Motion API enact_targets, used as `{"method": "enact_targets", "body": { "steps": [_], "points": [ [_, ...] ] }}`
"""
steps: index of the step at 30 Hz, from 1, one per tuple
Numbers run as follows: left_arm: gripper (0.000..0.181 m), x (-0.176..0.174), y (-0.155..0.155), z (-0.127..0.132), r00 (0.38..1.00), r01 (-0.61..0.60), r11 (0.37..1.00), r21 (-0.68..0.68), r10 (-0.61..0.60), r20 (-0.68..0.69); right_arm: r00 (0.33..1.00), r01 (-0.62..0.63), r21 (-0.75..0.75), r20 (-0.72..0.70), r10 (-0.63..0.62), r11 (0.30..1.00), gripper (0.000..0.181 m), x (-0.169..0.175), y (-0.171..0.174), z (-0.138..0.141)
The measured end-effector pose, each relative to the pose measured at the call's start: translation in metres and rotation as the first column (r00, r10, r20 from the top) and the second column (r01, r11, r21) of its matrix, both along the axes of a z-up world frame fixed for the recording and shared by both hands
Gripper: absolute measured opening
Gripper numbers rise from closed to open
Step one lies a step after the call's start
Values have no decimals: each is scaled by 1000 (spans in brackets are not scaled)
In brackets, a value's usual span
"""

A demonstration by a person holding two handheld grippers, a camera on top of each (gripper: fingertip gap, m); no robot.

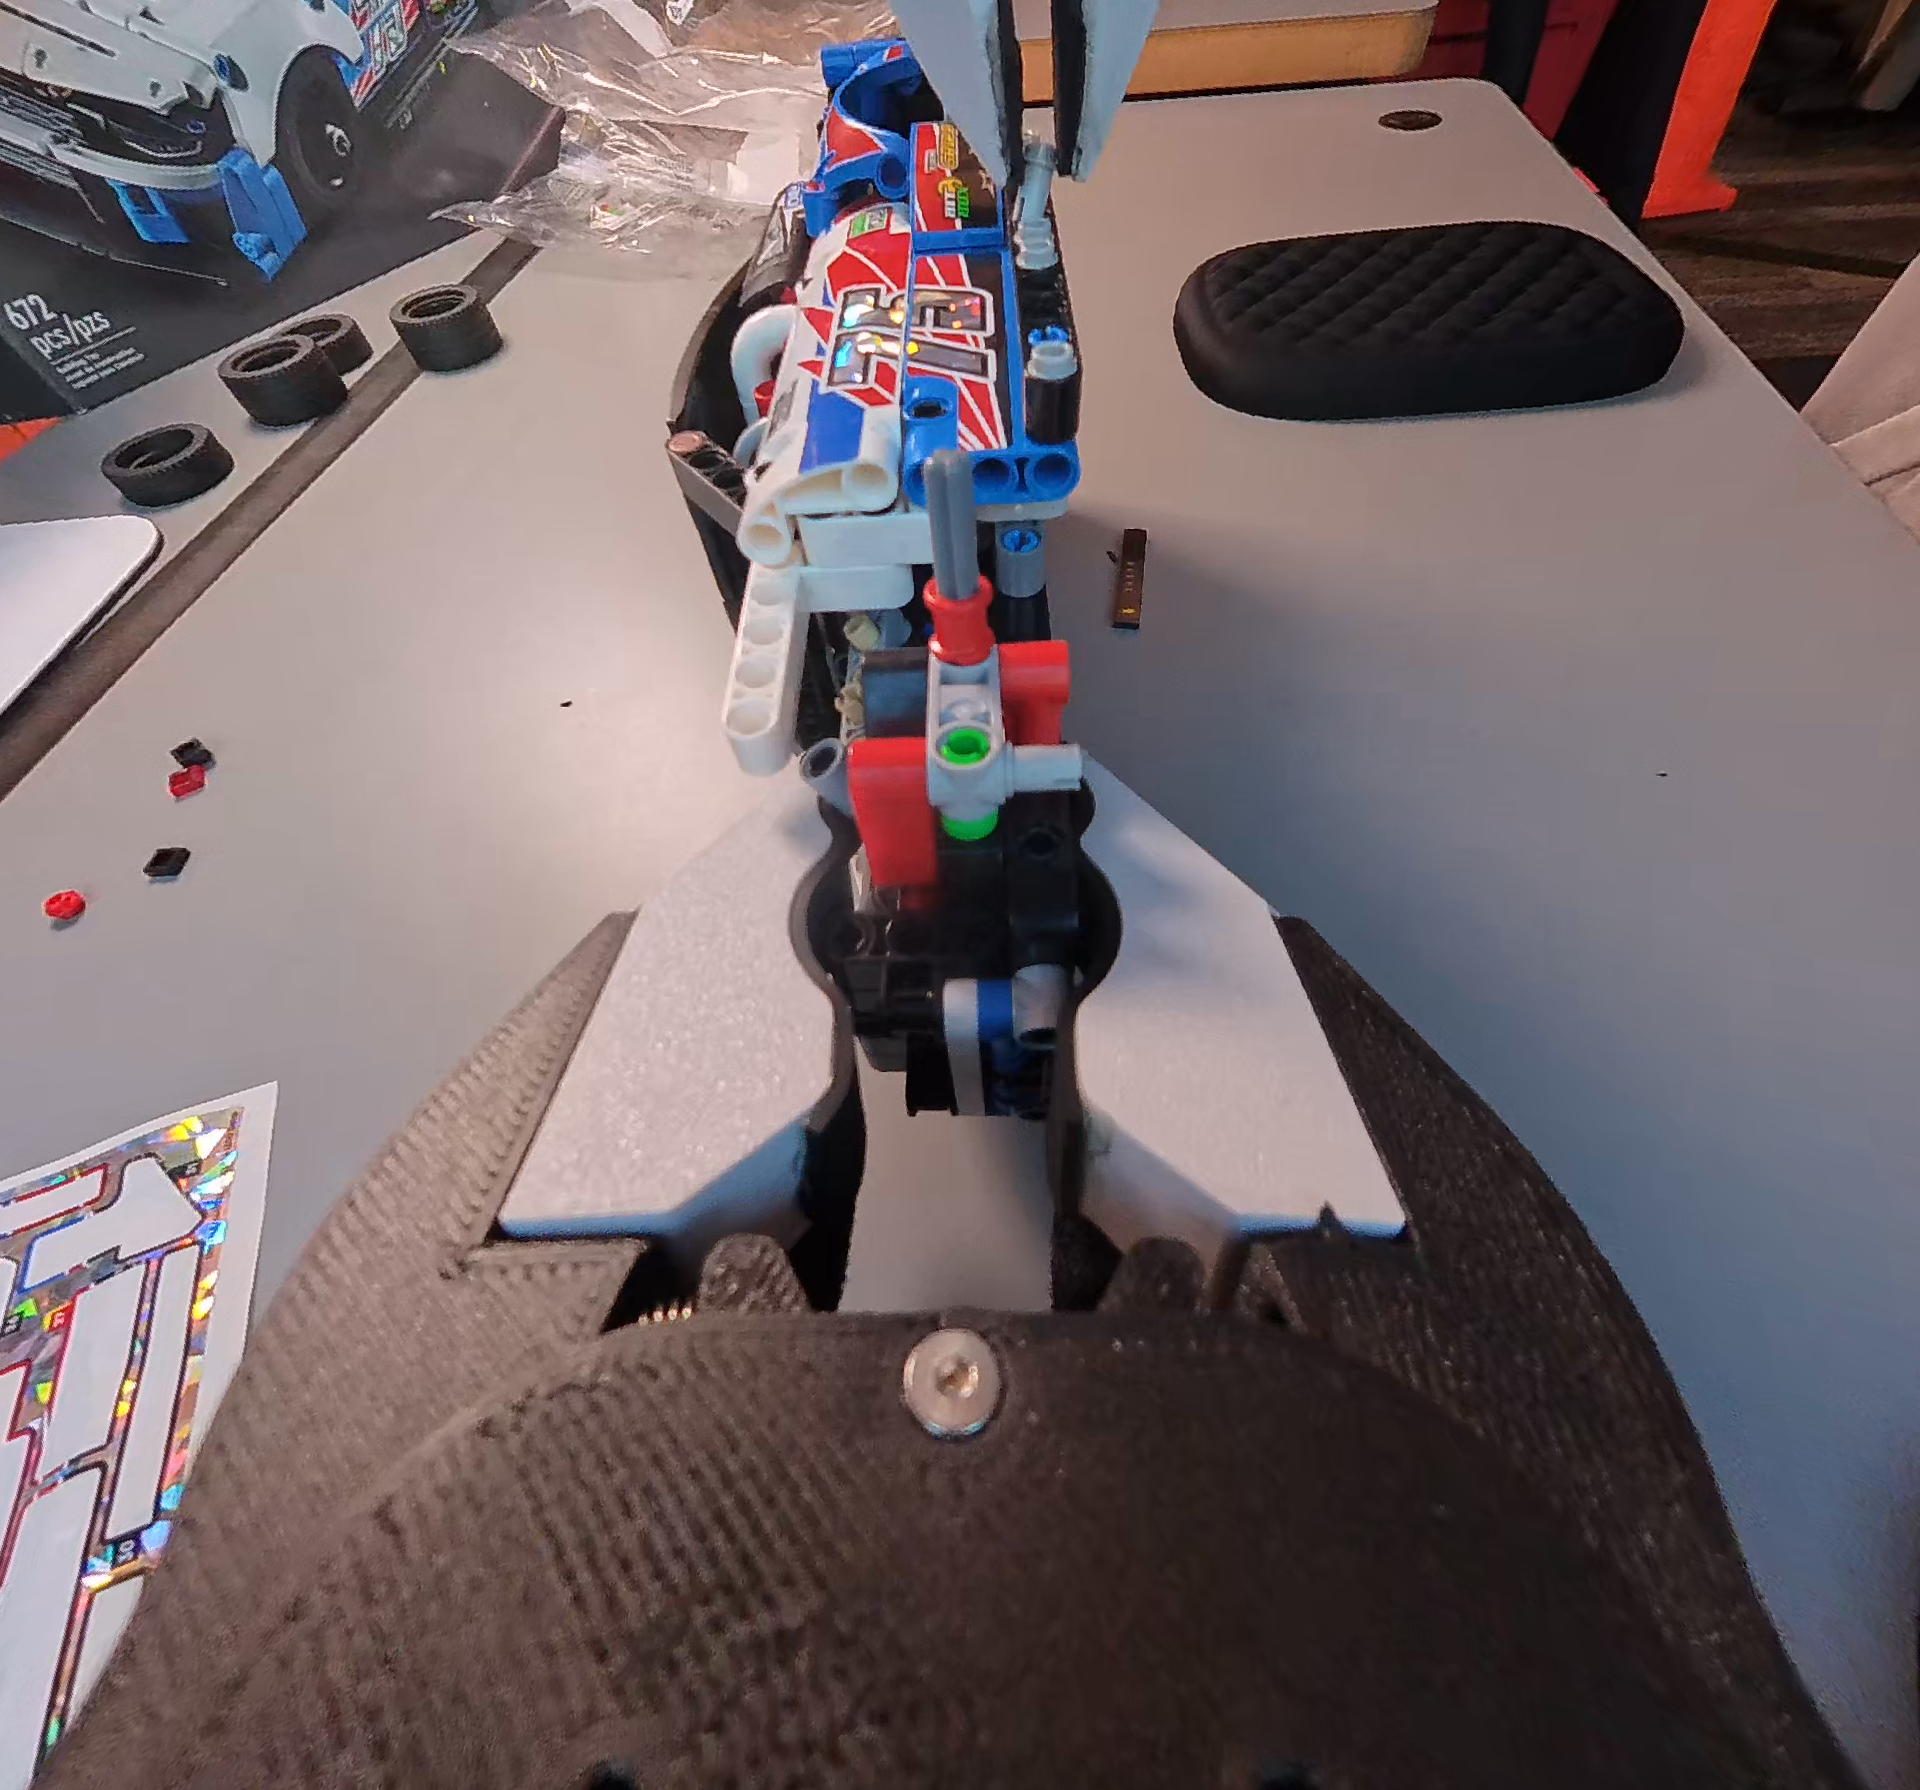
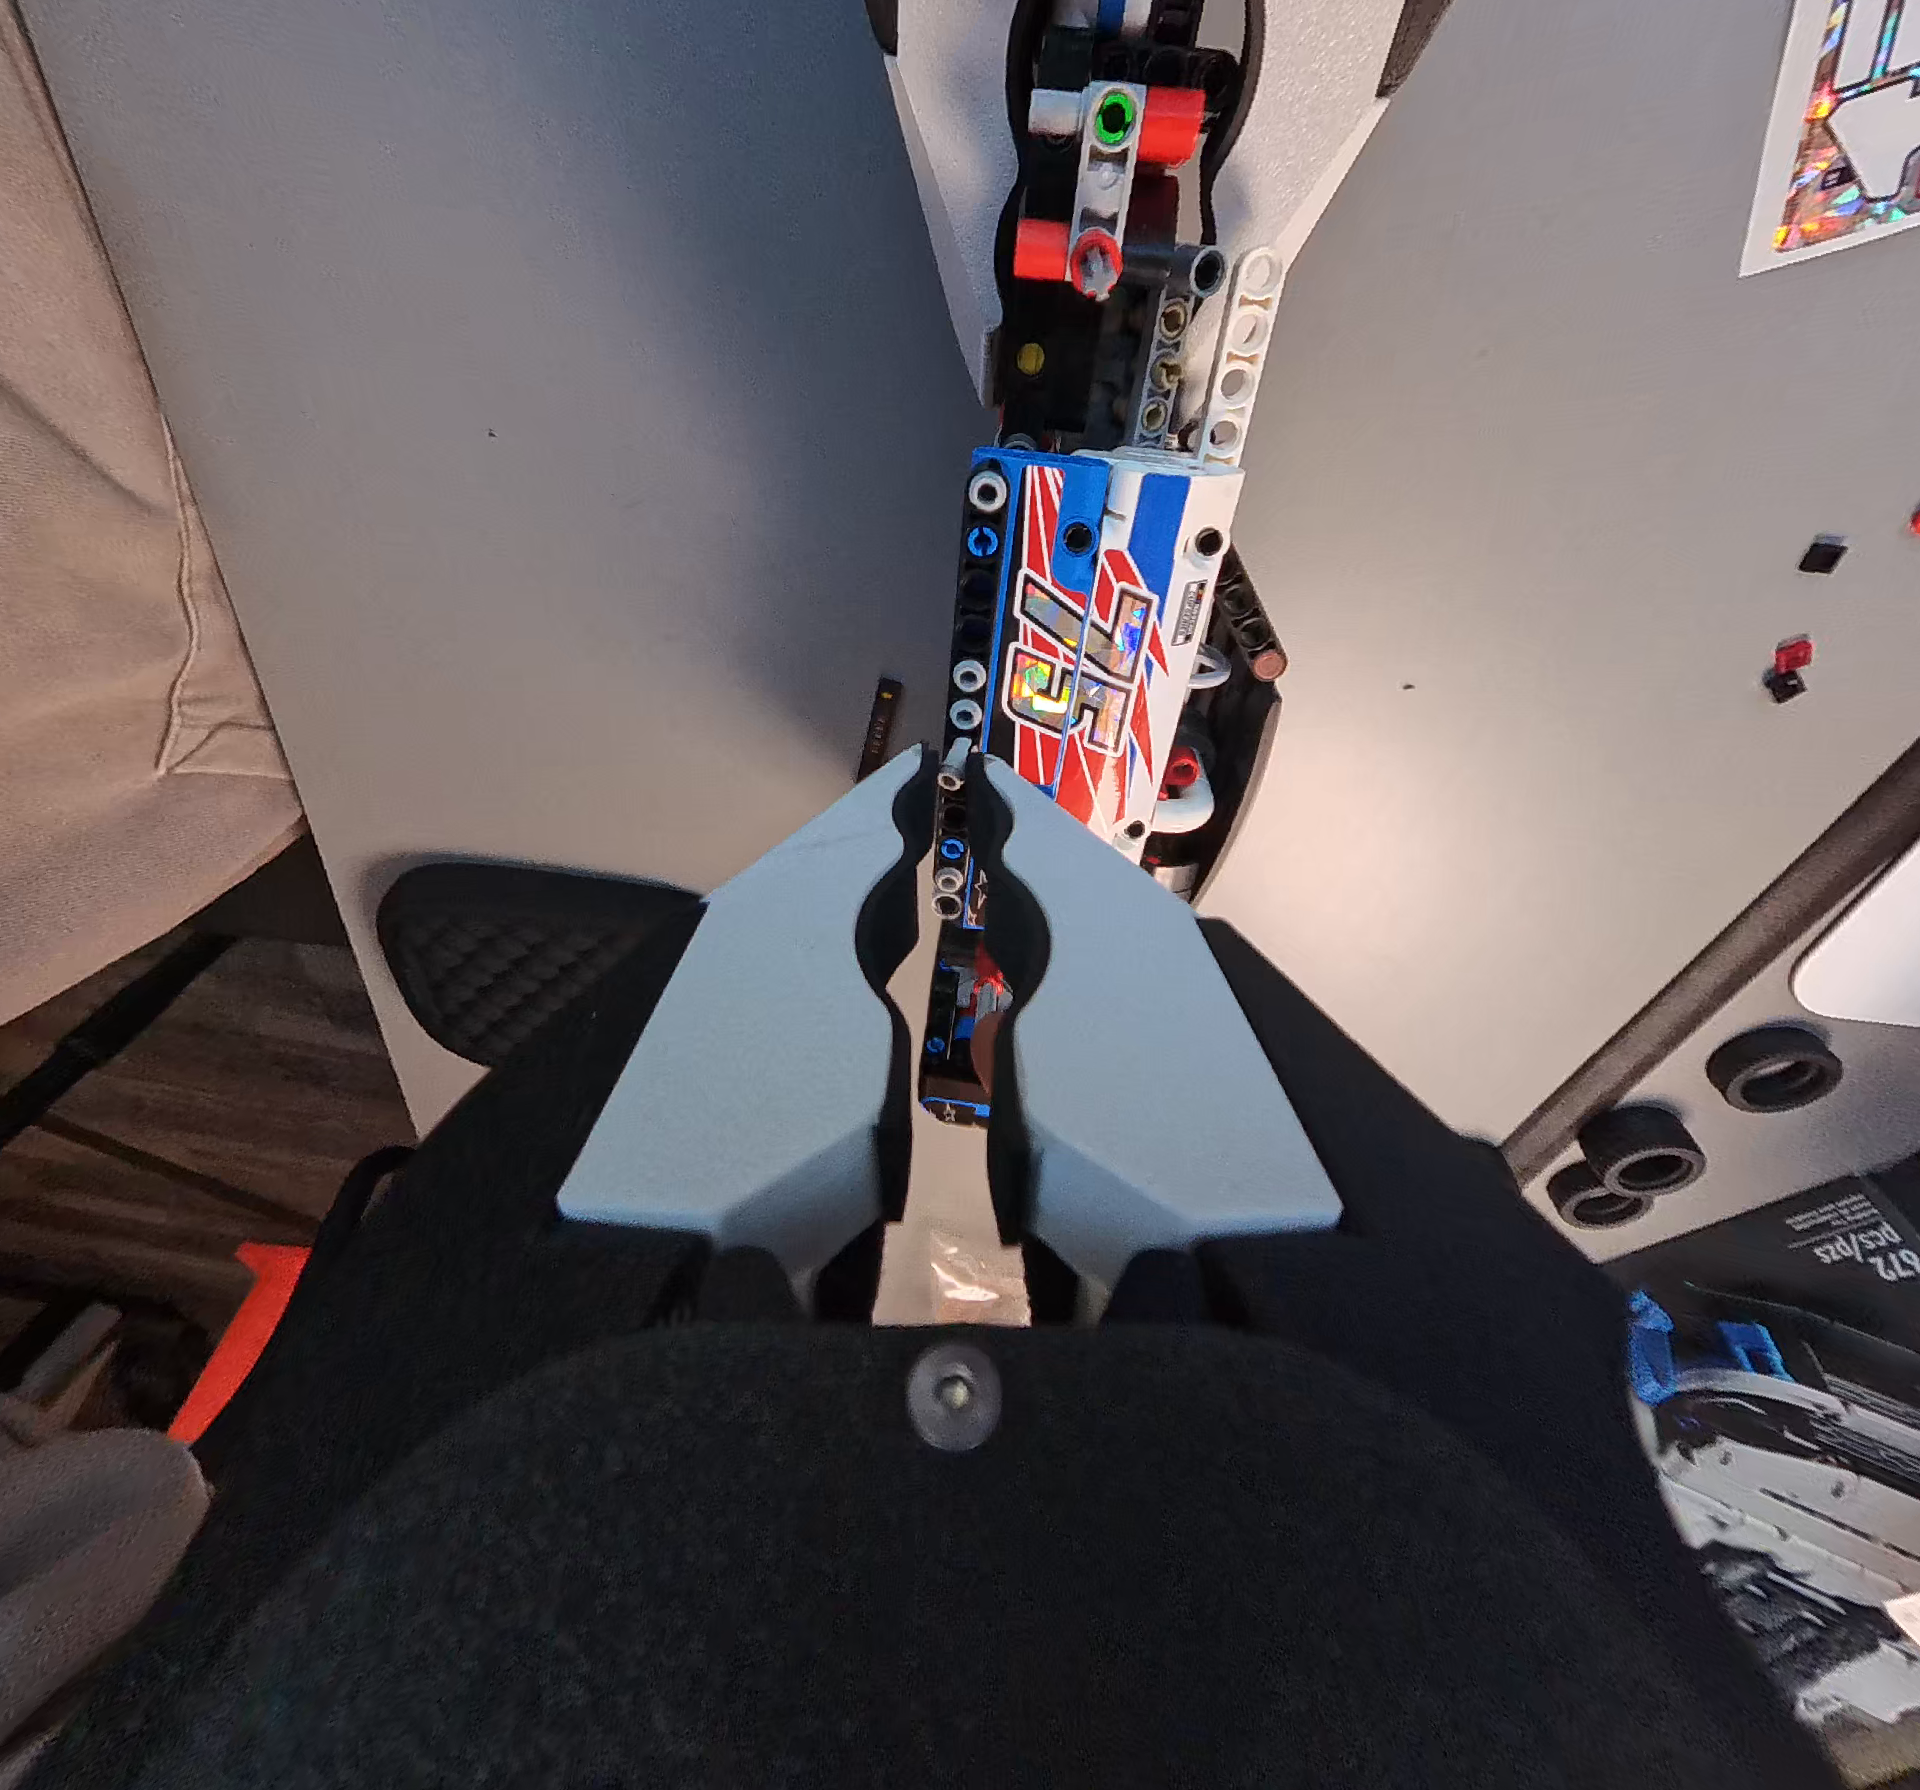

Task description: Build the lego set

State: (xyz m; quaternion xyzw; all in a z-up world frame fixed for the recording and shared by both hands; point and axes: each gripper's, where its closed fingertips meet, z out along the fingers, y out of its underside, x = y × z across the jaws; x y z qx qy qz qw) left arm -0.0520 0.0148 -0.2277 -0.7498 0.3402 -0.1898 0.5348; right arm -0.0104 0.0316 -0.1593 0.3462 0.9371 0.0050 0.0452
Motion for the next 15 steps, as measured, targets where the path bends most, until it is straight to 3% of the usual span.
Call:
{"method": "enact_targets", "body": {
  "steps": [8, 11, 13, 15],
  "points": [
    [33, -1, 0, 0, 1000, -4, 1000, -7, 4, 12, 985, 47, -47, -164, -55, 998, 2, -6, 1, 5],
    [33, -1, 0, 0, 1000, -7, 1000, -3, 7, -6, 964, 3, -133, -262, -38, 991, 2, 12, -18, 18],
    [33, -1, 0, 0, 1000, -7, 1000, -3, 7, -6, 954, -8, -140, -297, -34, 990, 2, 37, -27, 1],
    [33, -1, 1, 0, 1000, -7, 1000, -6, 7, 3, 951, 18, -212, -299, -83, 977, 3, 64, -39, -40]
  ]
}}
